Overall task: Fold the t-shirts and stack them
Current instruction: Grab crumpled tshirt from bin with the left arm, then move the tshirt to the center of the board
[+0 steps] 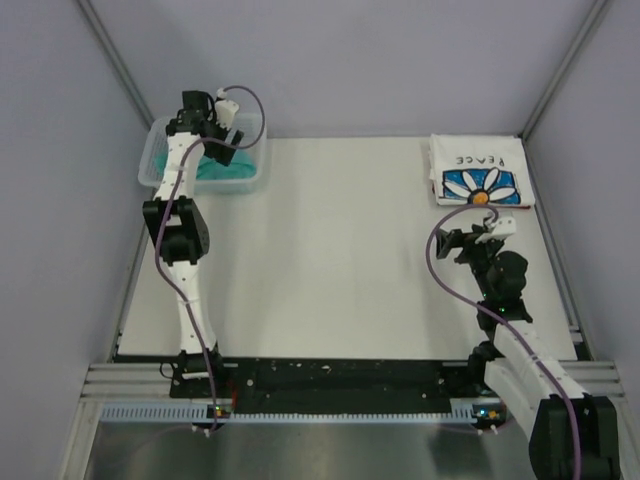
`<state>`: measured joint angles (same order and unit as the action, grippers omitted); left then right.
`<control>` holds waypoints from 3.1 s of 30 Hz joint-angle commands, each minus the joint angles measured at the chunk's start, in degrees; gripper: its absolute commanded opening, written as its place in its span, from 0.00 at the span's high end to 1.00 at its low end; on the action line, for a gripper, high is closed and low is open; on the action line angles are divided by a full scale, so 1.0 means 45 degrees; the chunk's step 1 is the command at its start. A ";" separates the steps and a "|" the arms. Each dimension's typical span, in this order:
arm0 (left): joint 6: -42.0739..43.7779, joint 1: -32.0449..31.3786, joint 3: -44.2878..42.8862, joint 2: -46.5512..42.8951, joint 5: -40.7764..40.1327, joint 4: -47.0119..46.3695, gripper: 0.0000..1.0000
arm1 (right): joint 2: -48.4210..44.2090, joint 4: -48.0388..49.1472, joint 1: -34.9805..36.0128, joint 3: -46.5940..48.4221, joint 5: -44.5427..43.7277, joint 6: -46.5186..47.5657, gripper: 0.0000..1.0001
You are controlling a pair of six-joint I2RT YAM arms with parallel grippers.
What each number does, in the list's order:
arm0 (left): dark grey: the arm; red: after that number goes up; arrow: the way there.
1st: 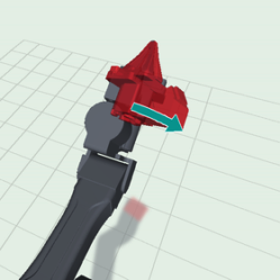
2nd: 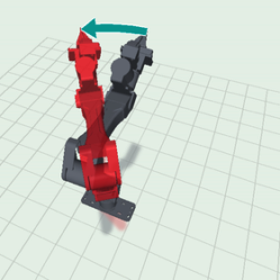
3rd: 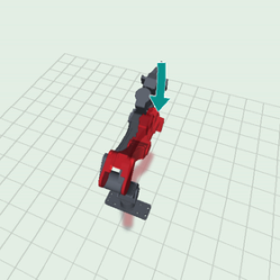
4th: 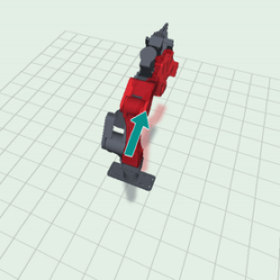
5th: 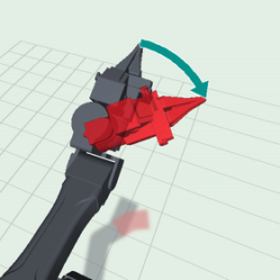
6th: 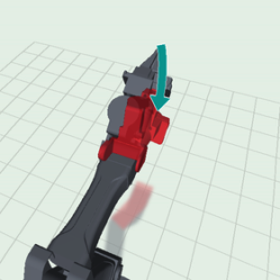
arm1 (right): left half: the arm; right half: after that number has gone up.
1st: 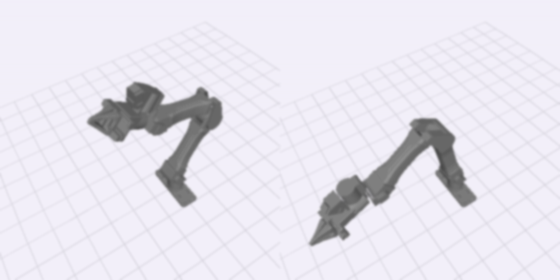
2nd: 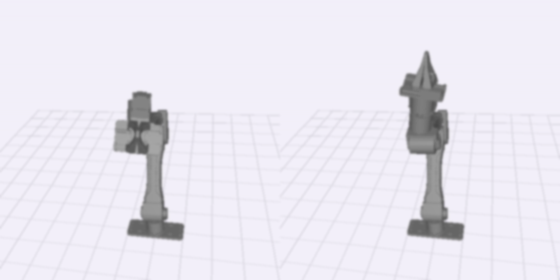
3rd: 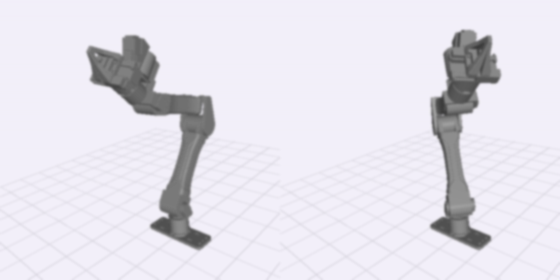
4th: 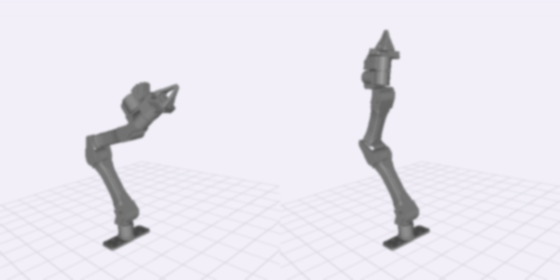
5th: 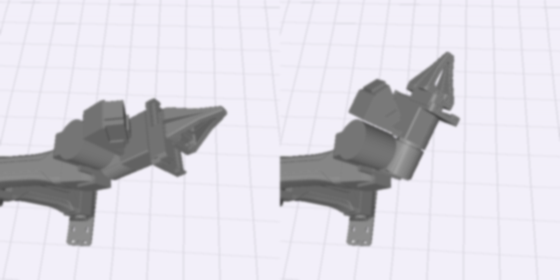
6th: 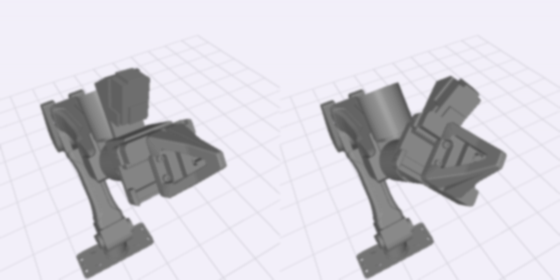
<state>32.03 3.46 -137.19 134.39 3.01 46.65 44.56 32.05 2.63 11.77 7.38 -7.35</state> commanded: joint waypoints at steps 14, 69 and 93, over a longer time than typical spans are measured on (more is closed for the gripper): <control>-0.0910 -0.0184 -0.1329 0.3611 0.1729 0.1912 0.17 | 0.0118 -0.0794 0.0157 0.1232 0.0959 0.0052 0.01; -0.2744 -0.5243 0.5097 -0.5905 0.3849 -0.0757 0.98 | 0.1287 -0.9909 0.3817 0.7714 0.6944 0.0300 0.11; 0.0204 -0.2626 1.2122 -1.1482 0.4196 -0.1423 0.01 | 1.1659 -1.6361 1.1934 0.9904 -0.0759 0.5072 0.34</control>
<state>27.14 -9.41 -89.45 86.52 20.73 40.69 93.62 -38.87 54.89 54.78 6.11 14.15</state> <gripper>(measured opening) 0.987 0.687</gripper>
